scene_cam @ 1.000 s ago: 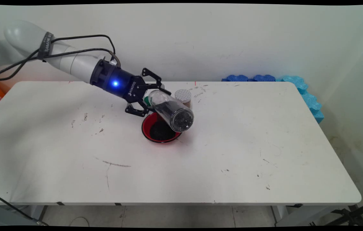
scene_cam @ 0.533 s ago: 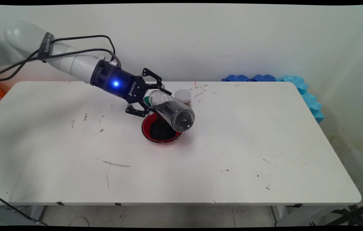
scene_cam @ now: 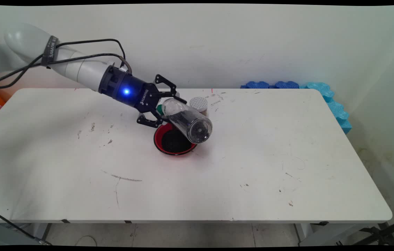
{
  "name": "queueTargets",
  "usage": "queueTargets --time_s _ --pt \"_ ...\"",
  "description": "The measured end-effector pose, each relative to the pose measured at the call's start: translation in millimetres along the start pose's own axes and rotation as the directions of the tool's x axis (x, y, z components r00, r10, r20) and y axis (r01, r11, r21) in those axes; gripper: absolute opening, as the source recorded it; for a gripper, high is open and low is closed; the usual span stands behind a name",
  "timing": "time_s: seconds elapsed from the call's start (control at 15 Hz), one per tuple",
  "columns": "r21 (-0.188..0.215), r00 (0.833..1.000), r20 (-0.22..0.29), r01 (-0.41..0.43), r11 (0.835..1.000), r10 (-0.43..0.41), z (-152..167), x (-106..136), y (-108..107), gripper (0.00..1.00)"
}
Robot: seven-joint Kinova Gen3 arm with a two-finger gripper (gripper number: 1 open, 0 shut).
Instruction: Pour the black seasoning powder in the red bowl
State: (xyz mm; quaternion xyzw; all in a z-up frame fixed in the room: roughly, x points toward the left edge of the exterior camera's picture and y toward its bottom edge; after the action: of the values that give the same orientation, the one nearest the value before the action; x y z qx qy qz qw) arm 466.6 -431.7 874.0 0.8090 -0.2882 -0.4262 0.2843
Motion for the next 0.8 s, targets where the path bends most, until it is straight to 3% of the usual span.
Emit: queueTargets --time_s 0.47,0.8 --pt "0.008 1.0 0.003 -0.026 1.0 0.026 -1.1 0.9 -3.3 0.0" --pt "0.015 0.991 0.008 -0.136 0.991 0.136 -3.8 2.8 -4.8 0.0"
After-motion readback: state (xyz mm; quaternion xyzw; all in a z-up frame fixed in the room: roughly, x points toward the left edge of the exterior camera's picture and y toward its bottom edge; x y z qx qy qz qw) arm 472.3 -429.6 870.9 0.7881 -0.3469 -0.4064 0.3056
